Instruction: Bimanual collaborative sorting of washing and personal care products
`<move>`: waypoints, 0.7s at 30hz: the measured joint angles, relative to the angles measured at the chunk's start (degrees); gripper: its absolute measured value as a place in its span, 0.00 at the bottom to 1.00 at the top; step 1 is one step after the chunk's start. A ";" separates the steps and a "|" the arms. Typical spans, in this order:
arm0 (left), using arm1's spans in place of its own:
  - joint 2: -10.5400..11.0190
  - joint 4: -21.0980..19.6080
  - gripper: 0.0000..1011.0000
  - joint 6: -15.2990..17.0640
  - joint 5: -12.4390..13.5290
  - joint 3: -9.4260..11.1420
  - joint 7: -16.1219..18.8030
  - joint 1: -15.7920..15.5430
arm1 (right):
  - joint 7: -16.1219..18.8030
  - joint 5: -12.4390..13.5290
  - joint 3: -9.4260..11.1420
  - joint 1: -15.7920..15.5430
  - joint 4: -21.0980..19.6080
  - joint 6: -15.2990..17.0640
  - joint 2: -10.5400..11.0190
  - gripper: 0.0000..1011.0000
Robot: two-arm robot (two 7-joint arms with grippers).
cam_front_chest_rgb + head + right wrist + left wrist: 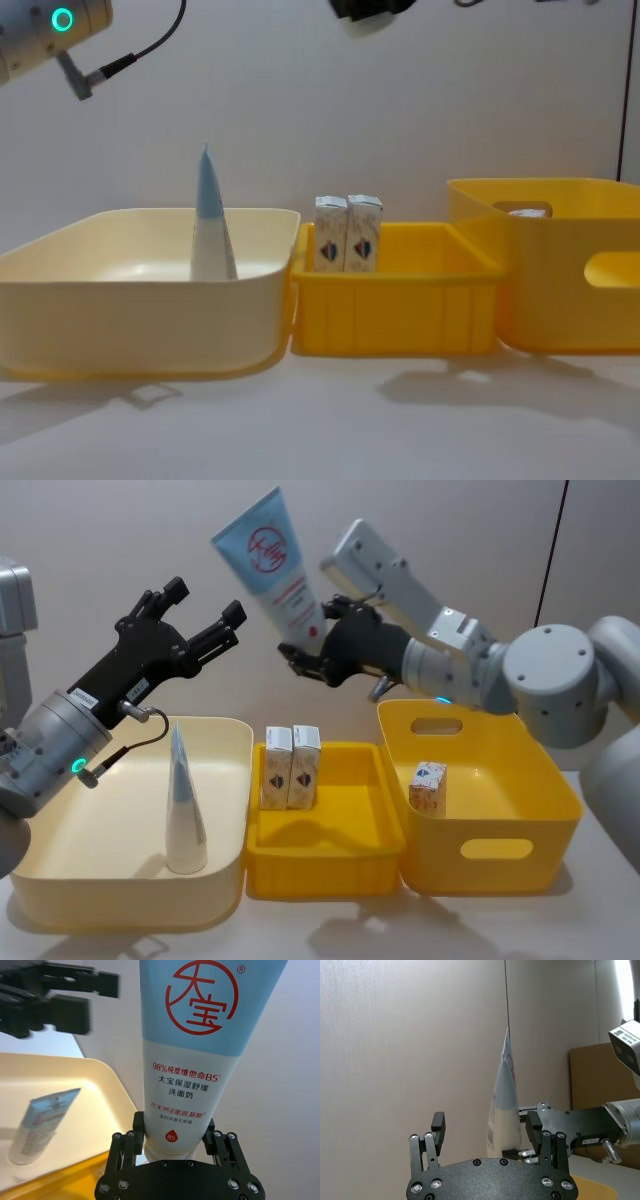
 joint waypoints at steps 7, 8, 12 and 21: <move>0.00 0.00 0.99 0.00 0.00 0.00 0.00 0.00 | -3.45 -0.17 2.66 -1.98 -2.06 2.32 1.14 0.65; 0.00 0.00 0.99 0.00 0.00 0.00 0.00 0.00 | -4.00 -0.18 3.03 -2.27 -2.27 2.71 1.26 0.65; 0.00 0.00 0.99 0.00 0.00 0.00 0.00 0.00 | -6.17 -0.21 4.54 -3.44 -3.17 4.25 1.63 0.65; 0.00 0.00 0.99 0.00 0.00 0.00 0.00 0.00 | -10.99 0.01 8.46 -5.99 -4.49 8.77 1.83 0.65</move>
